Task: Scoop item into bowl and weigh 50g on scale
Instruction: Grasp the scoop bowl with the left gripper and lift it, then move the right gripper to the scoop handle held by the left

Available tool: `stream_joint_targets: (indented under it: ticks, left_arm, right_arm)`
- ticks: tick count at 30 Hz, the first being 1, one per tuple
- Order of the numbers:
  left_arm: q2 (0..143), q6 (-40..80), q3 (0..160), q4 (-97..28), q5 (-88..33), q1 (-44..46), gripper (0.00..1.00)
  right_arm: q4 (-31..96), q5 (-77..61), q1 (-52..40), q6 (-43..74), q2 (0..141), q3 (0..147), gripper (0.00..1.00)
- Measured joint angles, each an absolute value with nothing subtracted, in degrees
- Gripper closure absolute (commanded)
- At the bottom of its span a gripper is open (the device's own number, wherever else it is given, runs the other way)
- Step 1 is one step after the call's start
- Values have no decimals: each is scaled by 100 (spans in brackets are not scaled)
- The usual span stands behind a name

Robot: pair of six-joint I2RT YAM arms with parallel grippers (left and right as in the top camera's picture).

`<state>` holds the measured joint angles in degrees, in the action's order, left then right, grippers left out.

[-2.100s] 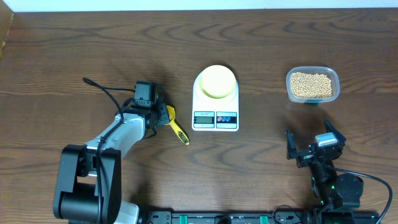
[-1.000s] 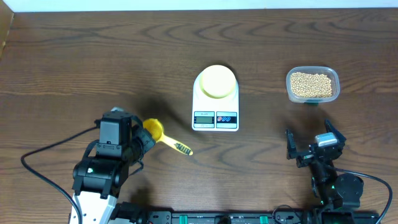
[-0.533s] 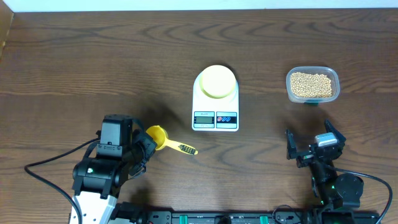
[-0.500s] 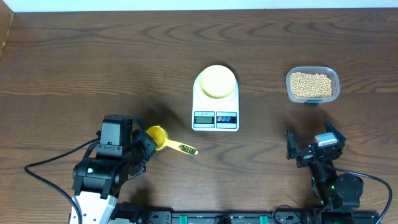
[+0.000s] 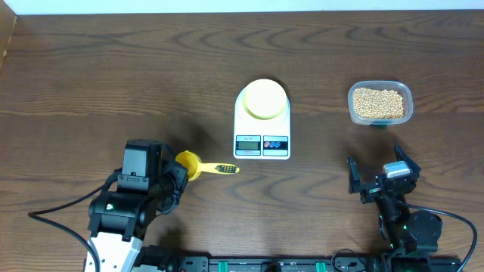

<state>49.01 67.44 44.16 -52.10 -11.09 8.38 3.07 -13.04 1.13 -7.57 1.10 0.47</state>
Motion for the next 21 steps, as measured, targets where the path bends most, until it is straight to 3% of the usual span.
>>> stream_joint_targets:
  ticks: [13, 16, 21]
  left_arm:
    - [5242, 4574, 4416, -5142, -644, 838, 93]
    - [5371, 4445, 4416, -4993, -617, 838, 93]
    - [5625, 4320, 4416, -4768, -602, 838, 93]
  right_arm:
    - [285, -1492, 113, -753, 110, 47, 1]
    - [248, -2102, 113, 165, 110, 47, 1]
    - [235, -3527, 113, 2777, 110, 47, 1]
